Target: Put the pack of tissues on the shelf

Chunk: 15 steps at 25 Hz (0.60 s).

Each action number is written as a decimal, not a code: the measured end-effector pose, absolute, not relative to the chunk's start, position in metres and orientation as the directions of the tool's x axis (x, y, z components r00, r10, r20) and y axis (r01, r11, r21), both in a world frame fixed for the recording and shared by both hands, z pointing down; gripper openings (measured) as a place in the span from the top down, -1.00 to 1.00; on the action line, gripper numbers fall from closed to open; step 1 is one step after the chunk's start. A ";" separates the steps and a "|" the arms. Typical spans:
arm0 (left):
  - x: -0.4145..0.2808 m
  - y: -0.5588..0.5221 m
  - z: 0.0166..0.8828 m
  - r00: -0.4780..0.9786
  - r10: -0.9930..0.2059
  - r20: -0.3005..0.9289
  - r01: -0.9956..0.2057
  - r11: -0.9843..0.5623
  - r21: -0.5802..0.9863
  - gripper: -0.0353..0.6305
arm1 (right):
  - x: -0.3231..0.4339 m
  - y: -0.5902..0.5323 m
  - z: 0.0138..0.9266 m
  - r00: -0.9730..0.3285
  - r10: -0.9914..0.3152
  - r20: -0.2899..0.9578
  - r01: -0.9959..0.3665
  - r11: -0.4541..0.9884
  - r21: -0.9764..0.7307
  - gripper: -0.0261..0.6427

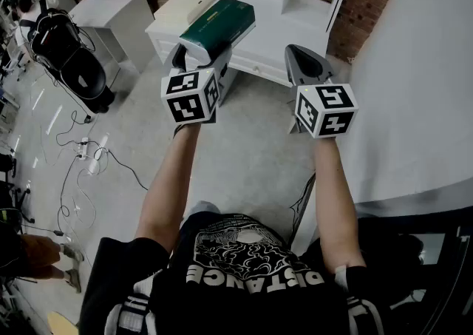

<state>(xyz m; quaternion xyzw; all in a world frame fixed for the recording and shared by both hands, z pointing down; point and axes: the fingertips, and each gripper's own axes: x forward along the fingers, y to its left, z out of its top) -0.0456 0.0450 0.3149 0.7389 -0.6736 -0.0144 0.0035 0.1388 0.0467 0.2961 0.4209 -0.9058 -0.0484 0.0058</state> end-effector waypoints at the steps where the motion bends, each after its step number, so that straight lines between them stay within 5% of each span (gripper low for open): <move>1: -0.045 0.046 0.316 0.095 -0.995 -0.015 -0.995 -0.095 0.025 -0.46 | 0.139 0.048 0.296 -0.645 -0.763 -0.035 -0.763 0.641 0.090 0.91; 15: -0.057 0.029 0.321 0.102 -0.995 -0.024 -0.994 -0.103 0.048 -0.45 | 0.128 0.030 0.308 -0.651 -0.759 -0.032 -0.759 0.648 0.065 0.91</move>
